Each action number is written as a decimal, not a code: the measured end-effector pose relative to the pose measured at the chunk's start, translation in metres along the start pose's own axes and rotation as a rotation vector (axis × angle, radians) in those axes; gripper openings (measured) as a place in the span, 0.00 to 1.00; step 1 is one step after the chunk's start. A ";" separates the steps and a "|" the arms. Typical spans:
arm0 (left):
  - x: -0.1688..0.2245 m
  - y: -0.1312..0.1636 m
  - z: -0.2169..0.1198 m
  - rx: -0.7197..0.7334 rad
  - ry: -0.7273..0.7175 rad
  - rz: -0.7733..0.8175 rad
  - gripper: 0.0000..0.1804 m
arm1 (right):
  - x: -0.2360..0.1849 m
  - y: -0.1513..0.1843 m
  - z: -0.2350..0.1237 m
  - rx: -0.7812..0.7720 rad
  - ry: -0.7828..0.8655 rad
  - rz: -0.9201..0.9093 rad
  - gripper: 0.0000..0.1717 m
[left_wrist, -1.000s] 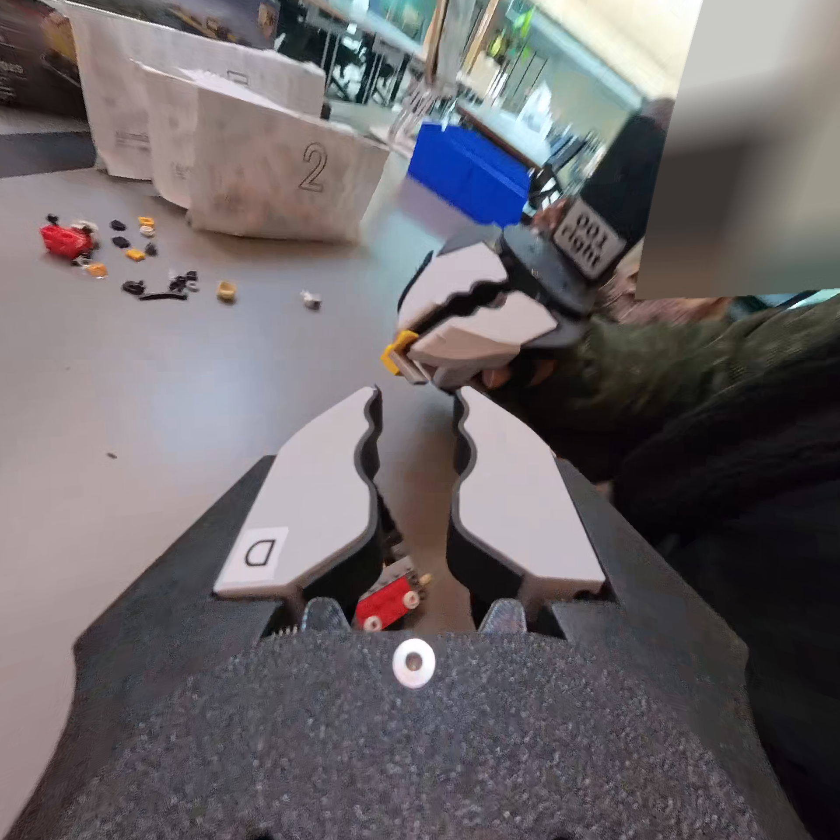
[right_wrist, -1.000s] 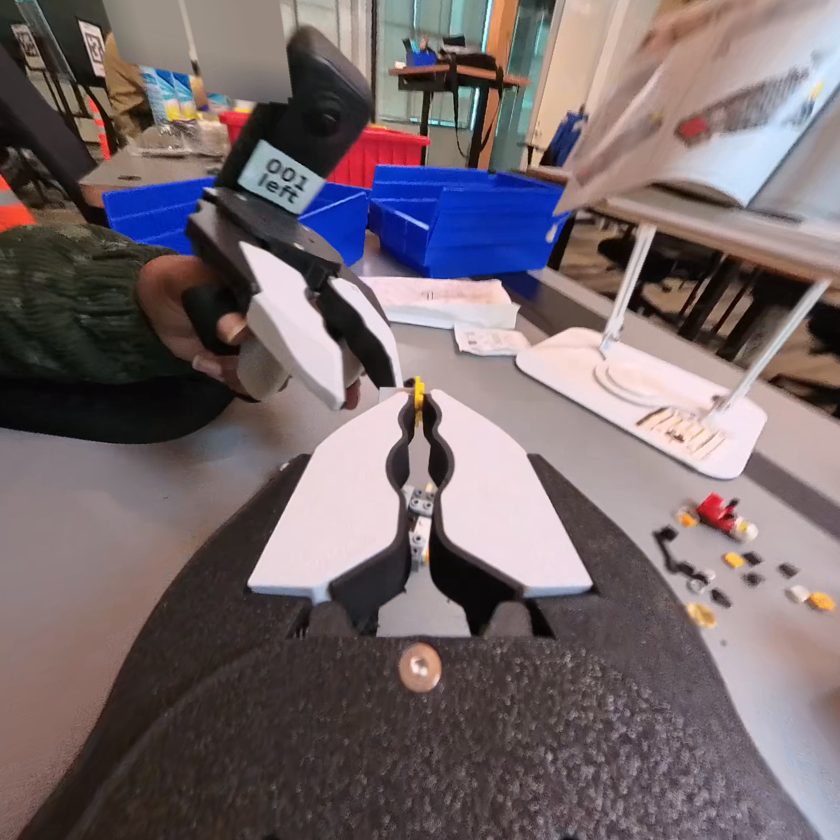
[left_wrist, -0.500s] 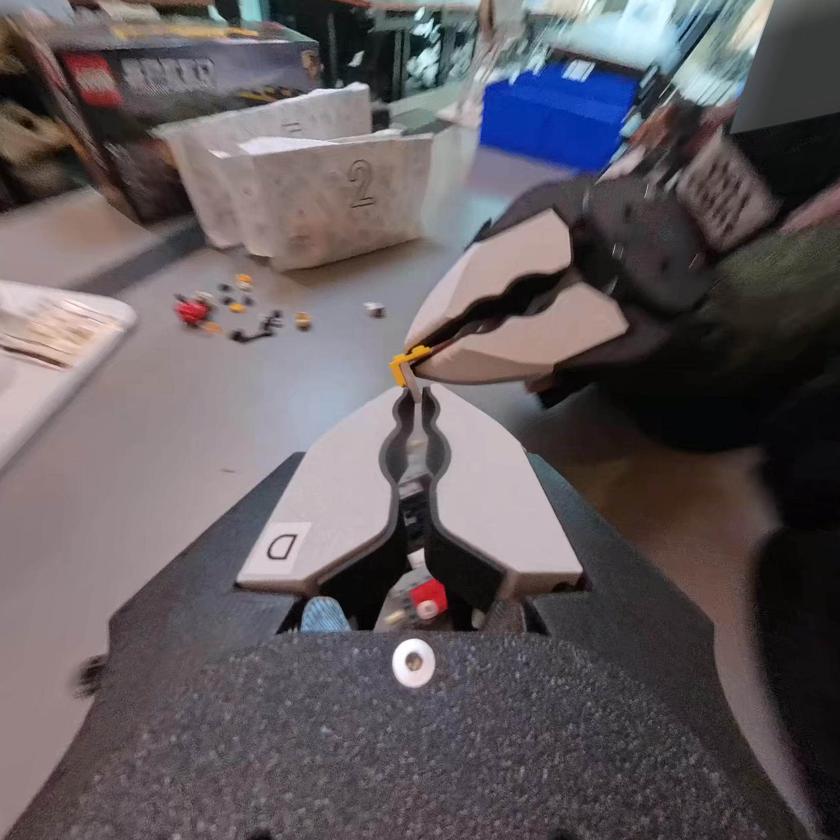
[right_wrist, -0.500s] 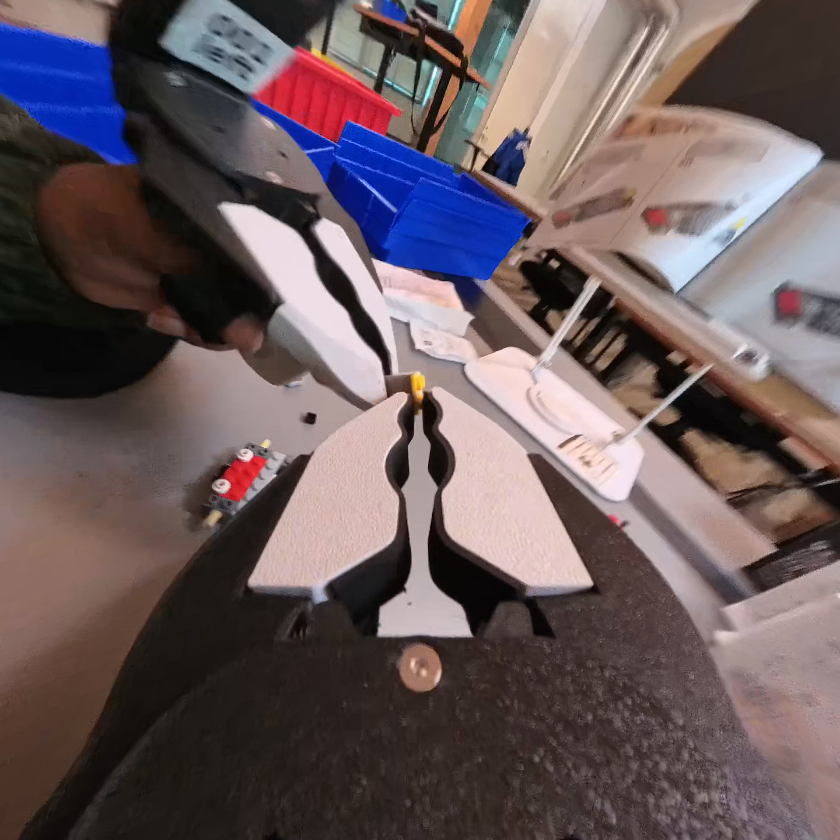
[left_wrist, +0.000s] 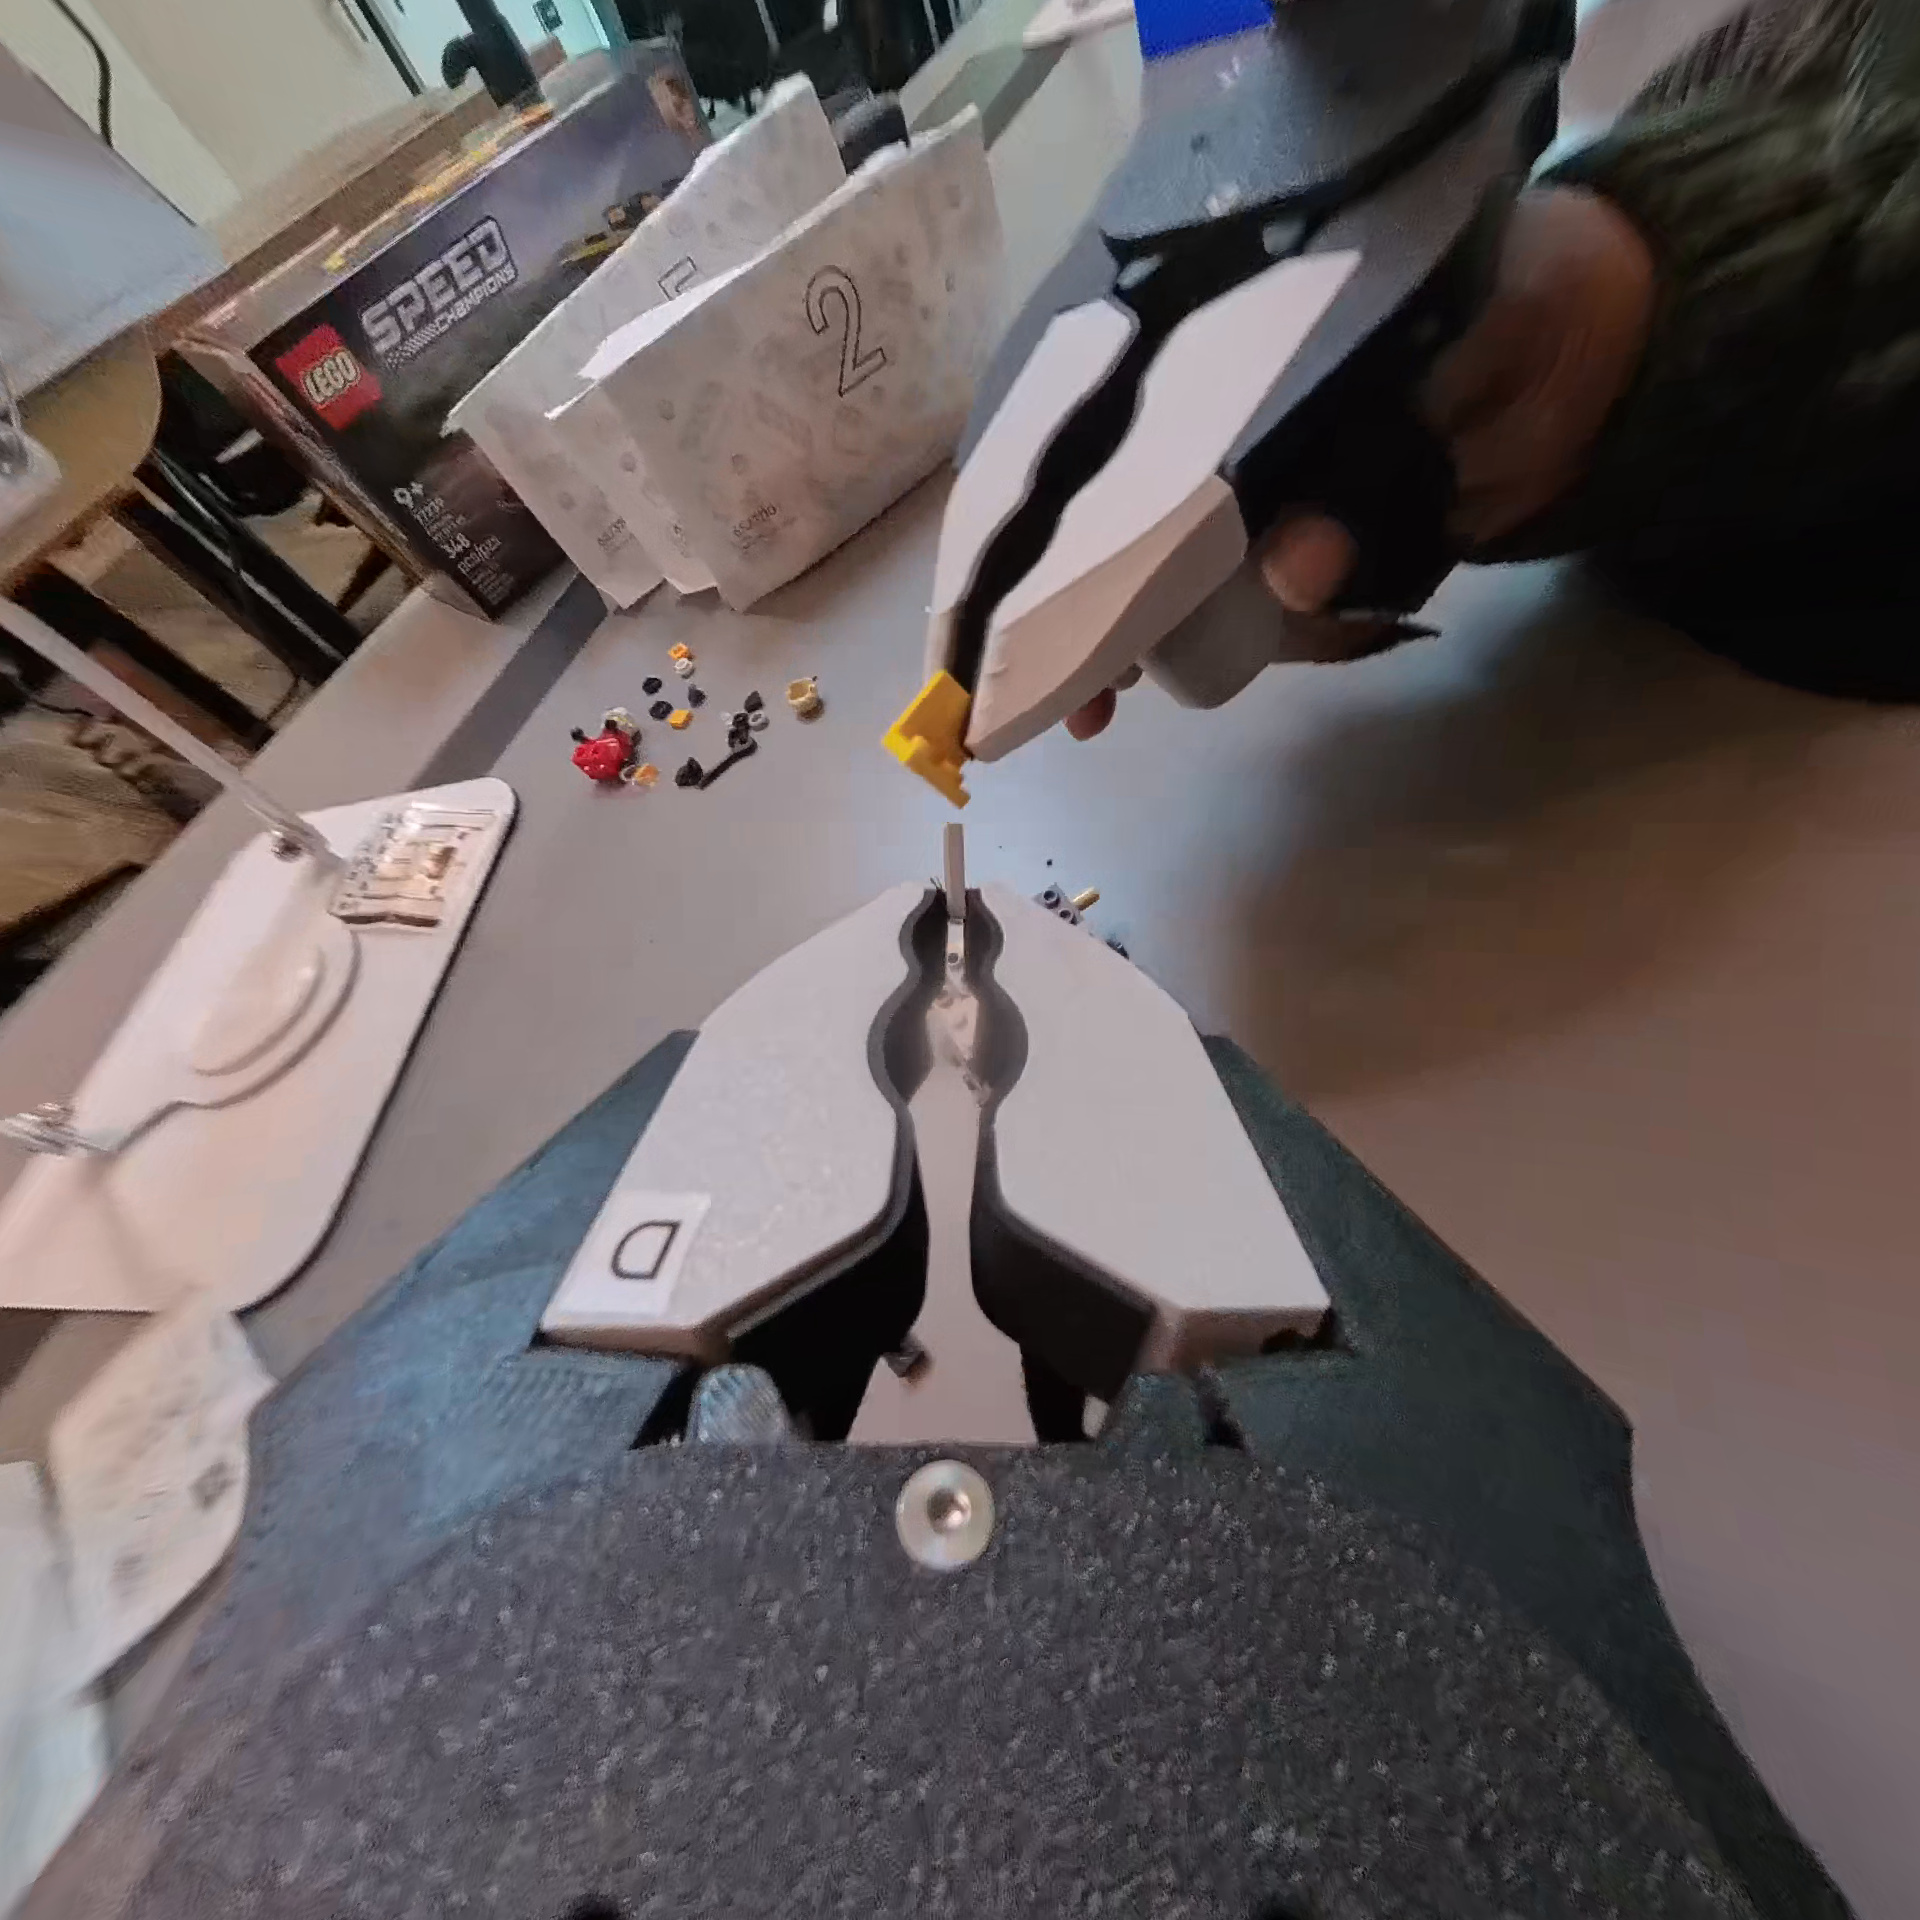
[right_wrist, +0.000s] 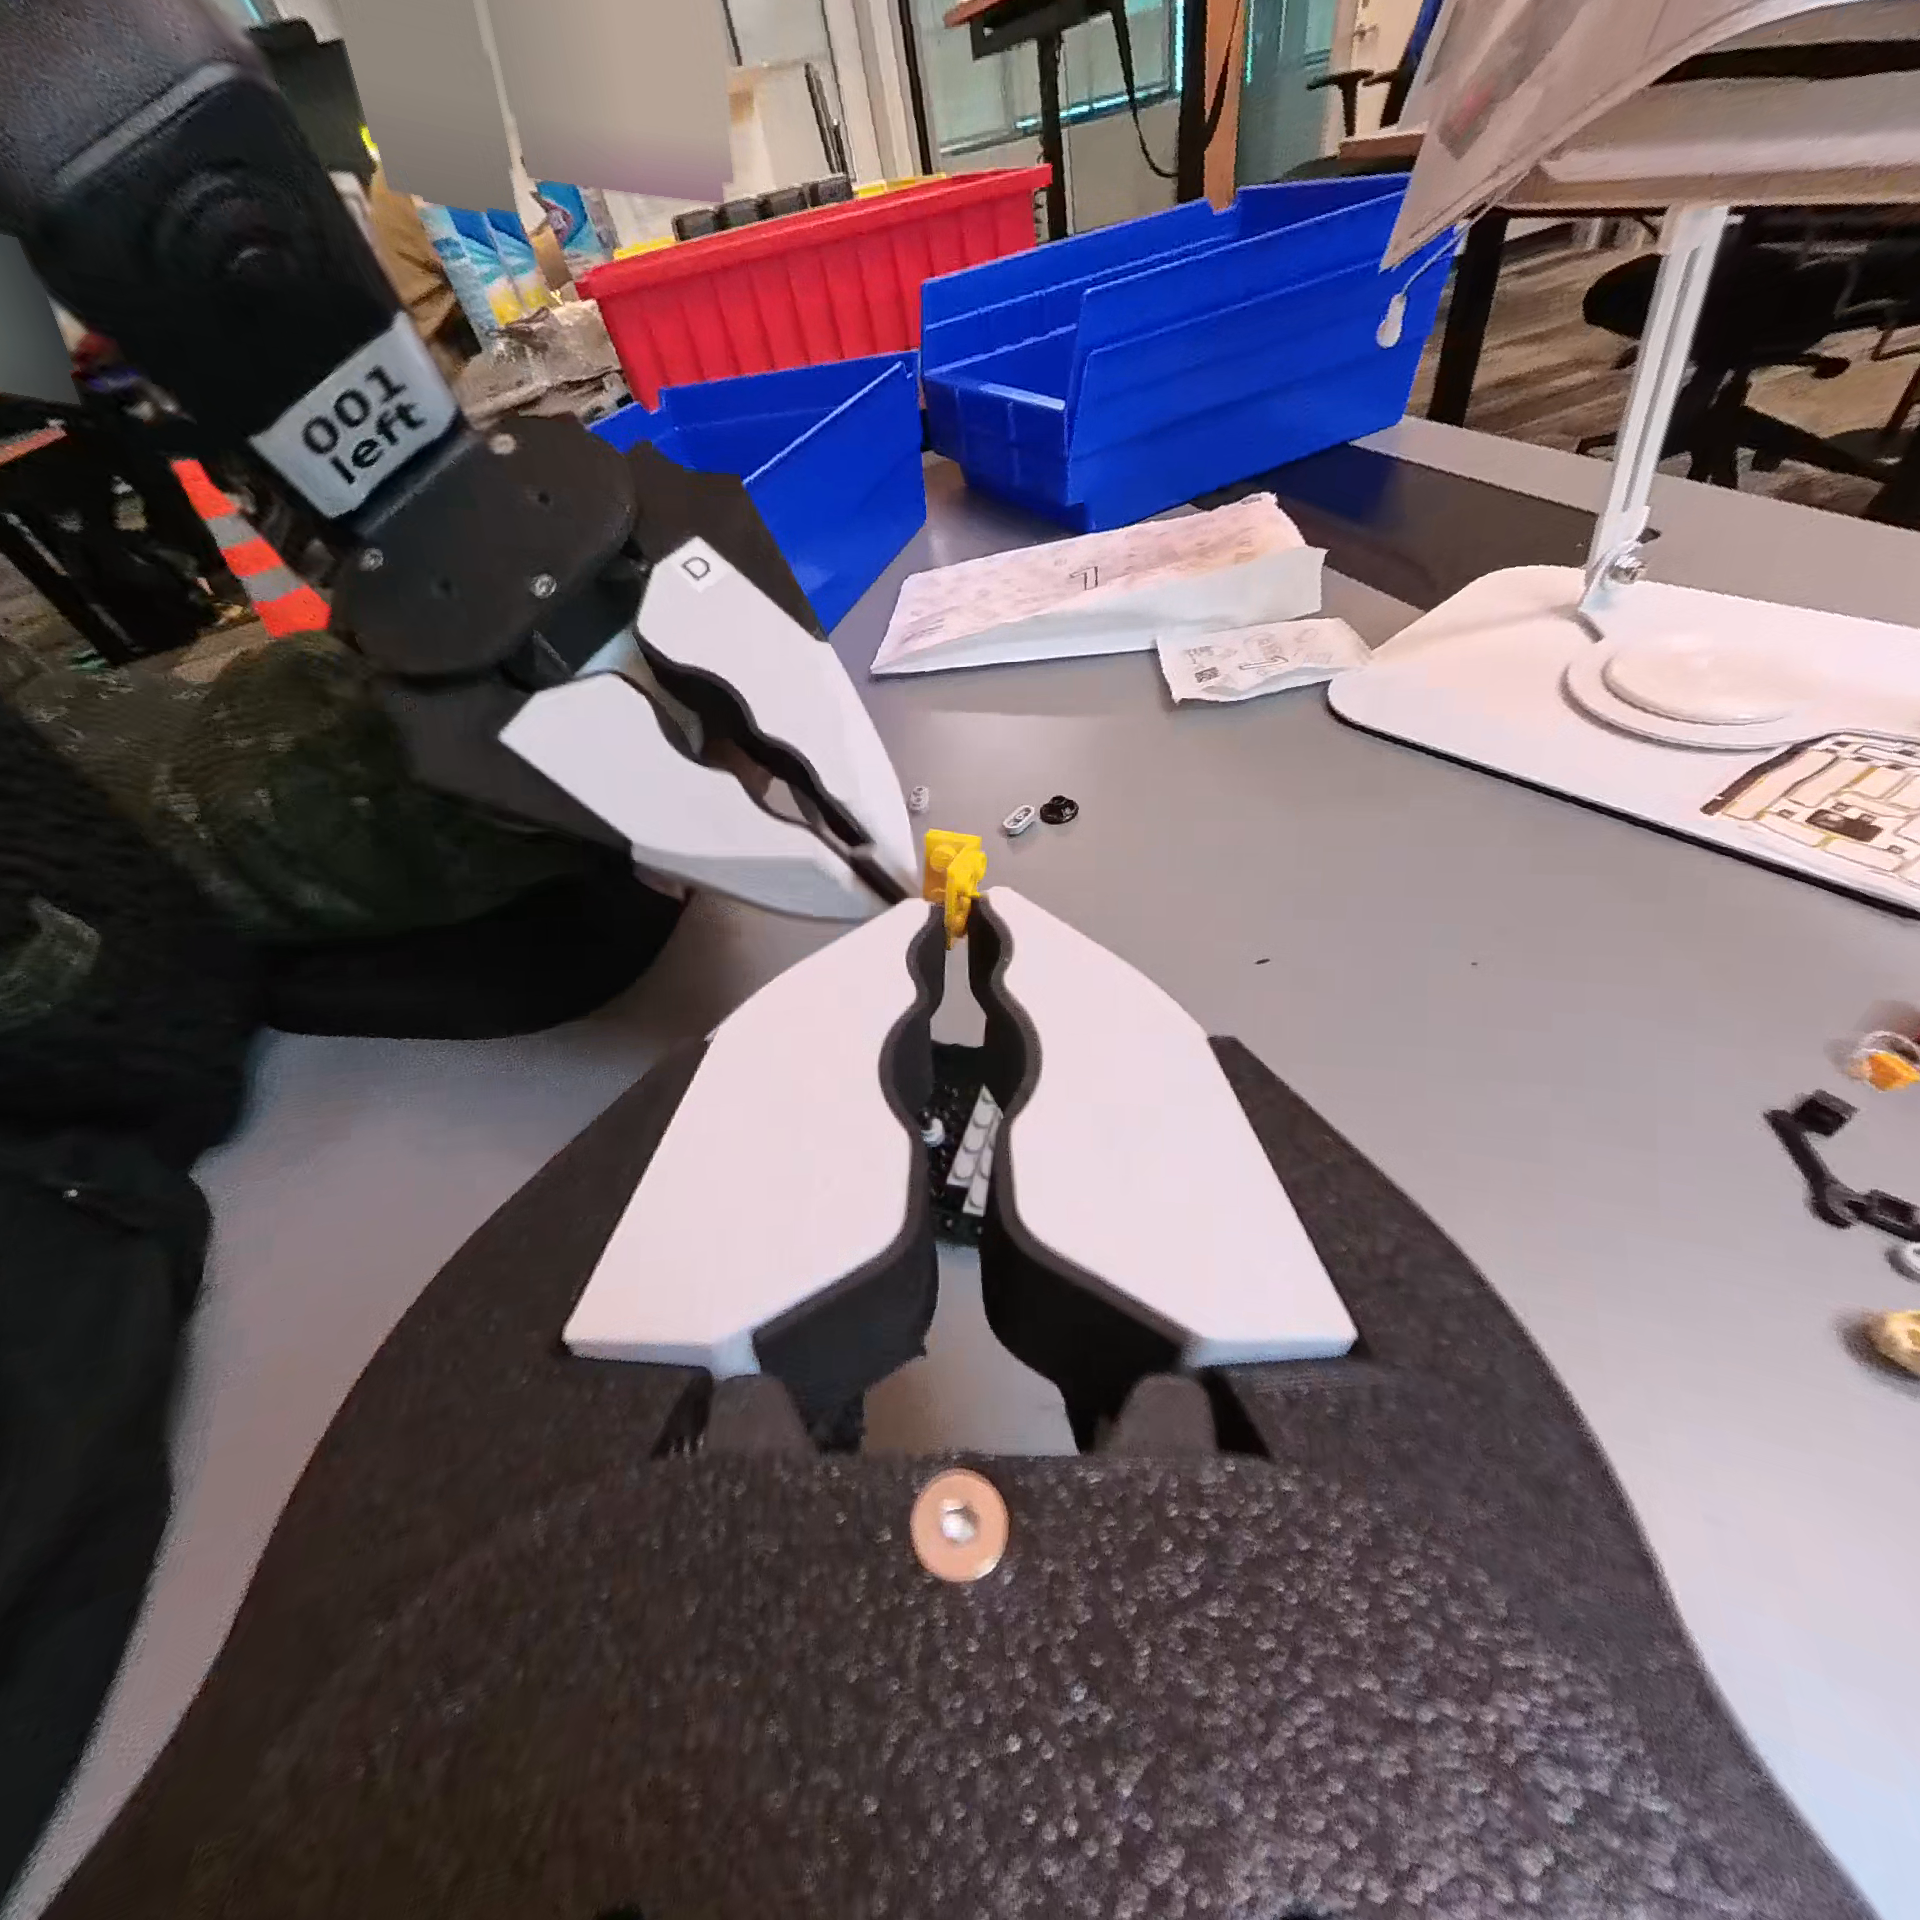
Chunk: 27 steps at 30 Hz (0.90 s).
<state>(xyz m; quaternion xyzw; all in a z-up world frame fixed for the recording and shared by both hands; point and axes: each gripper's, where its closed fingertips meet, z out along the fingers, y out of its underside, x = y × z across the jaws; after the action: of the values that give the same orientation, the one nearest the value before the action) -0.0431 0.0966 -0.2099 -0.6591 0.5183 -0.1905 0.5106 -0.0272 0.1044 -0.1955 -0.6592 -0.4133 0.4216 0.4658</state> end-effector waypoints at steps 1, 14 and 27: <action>-0.001 -0.002 -0.004 0.031 0.024 -0.051 0.02 | 0.002 0.000 0.000 0.002 0.005 0.005 0.02; -0.057 0.080 -0.031 -0.087 0.093 -0.955 0.02 | 0.008 -0.003 -0.004 0.040 0.039 -0.013 0.03; -0.071 0.122 -0.053 -0.288 -0.029 -0.891 0.16 | 0.003 0.002 -0.001 0.016 0.012 -0.020 0.03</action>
<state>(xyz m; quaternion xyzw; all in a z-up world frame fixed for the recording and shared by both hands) -0.1720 0.1410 -0.2750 -0.8842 0.1989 -0.3080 0.2894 -0.0252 0.1070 -0.1979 -0.6538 -0.4137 0.4162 0.4777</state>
